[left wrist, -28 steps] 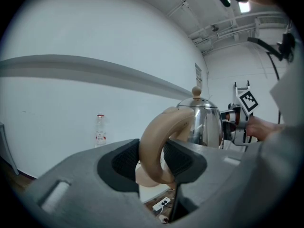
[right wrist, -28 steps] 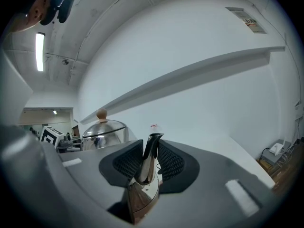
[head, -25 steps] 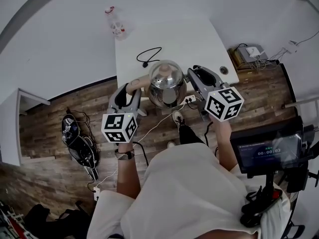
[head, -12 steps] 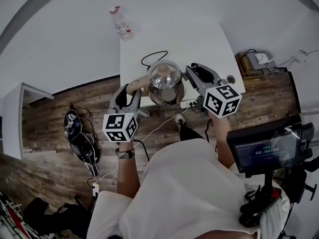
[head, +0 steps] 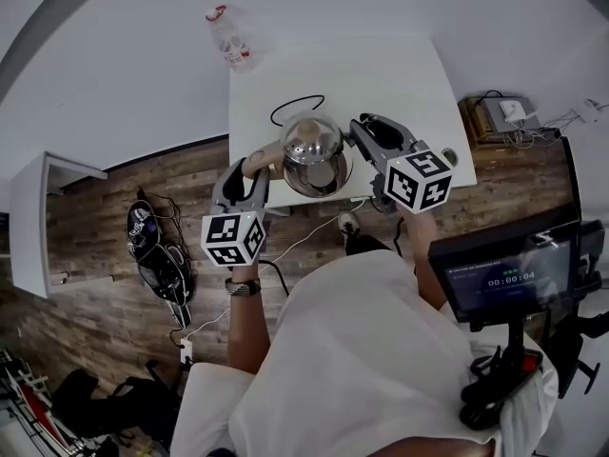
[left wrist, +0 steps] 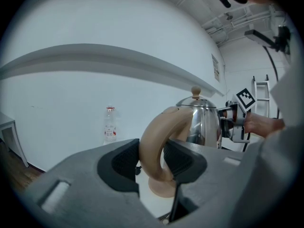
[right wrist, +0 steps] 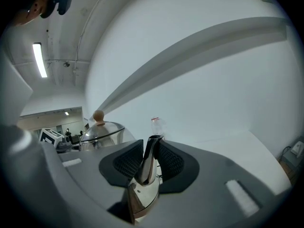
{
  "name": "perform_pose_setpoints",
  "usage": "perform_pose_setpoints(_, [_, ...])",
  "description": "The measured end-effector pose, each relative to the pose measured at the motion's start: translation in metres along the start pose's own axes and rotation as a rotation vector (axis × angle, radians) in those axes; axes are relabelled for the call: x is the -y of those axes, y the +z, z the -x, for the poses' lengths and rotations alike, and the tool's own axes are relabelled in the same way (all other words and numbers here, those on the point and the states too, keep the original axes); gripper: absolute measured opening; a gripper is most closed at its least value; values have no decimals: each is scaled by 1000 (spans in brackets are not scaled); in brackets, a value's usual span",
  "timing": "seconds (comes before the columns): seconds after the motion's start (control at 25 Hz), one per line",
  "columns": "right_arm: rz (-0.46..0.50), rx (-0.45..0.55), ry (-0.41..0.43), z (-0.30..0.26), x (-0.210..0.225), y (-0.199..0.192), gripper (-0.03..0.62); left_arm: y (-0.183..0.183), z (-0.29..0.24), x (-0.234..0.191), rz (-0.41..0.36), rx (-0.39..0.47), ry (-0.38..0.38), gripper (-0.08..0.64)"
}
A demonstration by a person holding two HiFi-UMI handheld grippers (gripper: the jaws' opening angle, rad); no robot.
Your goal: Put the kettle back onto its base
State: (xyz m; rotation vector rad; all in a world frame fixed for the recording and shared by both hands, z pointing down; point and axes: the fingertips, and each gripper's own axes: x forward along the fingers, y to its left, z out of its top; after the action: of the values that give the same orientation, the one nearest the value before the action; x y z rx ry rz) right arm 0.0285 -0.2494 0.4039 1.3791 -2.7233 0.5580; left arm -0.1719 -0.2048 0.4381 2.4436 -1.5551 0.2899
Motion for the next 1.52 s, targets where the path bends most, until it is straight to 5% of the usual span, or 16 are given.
perform_pose_setpoints(0.96, [-59,-222,70,-110,109,-77,92,-88,-119,-30,131,-185,77,169])
perform_pose_setpoints(1.52, [-41,-275,113,-109,100,-103,92,-117,-101,-26,175,-216,122,170])
